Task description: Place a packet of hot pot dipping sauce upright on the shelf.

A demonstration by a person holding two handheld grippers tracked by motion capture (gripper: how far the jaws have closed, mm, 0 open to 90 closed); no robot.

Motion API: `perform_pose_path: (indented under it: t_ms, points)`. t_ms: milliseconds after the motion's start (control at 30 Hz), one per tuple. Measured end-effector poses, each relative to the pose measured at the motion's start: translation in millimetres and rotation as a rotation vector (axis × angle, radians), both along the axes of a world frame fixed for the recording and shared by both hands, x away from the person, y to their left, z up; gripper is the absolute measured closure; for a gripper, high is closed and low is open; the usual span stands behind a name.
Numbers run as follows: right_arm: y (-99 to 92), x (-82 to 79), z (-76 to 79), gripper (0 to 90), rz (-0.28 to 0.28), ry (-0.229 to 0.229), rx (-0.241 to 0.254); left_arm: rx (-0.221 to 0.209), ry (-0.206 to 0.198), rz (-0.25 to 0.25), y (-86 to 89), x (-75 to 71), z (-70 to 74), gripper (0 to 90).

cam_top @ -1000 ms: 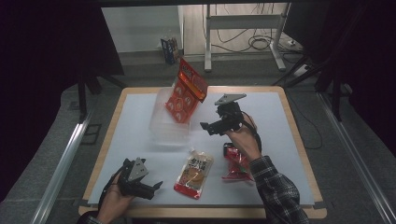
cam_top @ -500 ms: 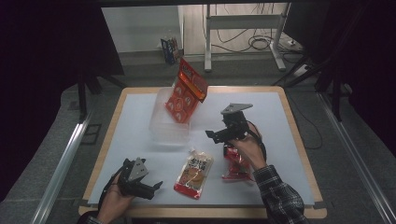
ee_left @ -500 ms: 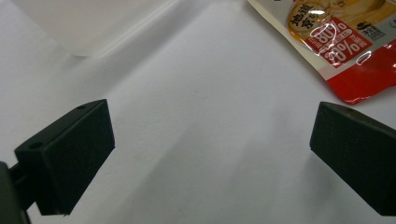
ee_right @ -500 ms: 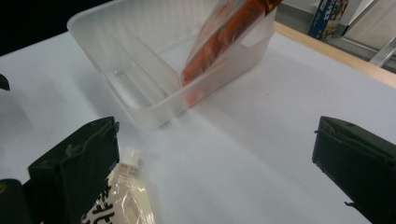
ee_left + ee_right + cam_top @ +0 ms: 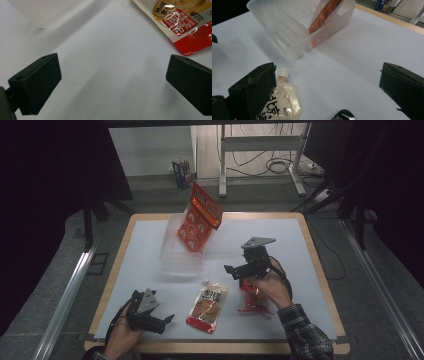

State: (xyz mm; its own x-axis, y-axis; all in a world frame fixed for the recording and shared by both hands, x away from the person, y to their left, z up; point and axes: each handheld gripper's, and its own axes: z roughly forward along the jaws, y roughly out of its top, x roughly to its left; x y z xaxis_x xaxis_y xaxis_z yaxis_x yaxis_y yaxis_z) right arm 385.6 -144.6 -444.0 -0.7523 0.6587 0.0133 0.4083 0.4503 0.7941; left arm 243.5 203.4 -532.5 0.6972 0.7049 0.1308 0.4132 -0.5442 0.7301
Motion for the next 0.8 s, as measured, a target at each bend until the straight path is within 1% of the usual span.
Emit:
perform_pose_path:
  t_ms: [67,167,233,300,433,467,500,633,733,800]
  points:
    - [-1.0,-3.1,0.2,1.2,-0.011,0.000,-0.015,0.001,0.000,-0.001,-0.1,-0.1,0.1,0.1]
    - [-5.3,-7.5,-0.2,5.8,-0.015,0.008,-0.017,0.002,0.002,-0.002,-0.2,-0.3,0.1,0.1]
    - [-9.8,-9.5,-0.8,12.1,-0.031,0.018,-0.019,0.001,0.001,-0.002,-0.2,-0.4,0.3,0.1]
    - [-14.1,-11.7,-2.2,18.5,-0.028,0.019,-0.024,0.001,0.001,-0.001,-0.1,-0.3,0.3,0.1]
    - [-22.5,-17.6,-7.0,30.5,-0.036,0.001,-0.055,0.004,0.000,-0.003,-0.4,-0.4,0.3,0.1]
    - [-24.1,-18.7,-7.9,31.7,-0.040,0.000,-0.062,0.004,0.000,-0.003,-0.5,-0.4,0.3,0.1]
    - [-27.0,-20.5,-9.3,35.1,-0.044,0.002,-0.068,0.005,0.000,-0.003,-0.5,-0.4,0.3,0.1]
    - [-35.2,-27.1,-13.2,47.3,-0.033,0.017,-0.086,0.006,0.001,-0.003,-0.7,-0.4,0.2,0.1]
    - [-41.2,-34.2,-15.2,54.7,-0.022,0.008,-0.097,0.008,0.000,-0.005,-0.9,-0.3,0.2,0.1]
    - [-45.1,-39.3,-16.3,60.0,-0.015,-0.002,-0.114,0.009,0.000,-0.006,-1.0,-0.3,0.1,0.1]
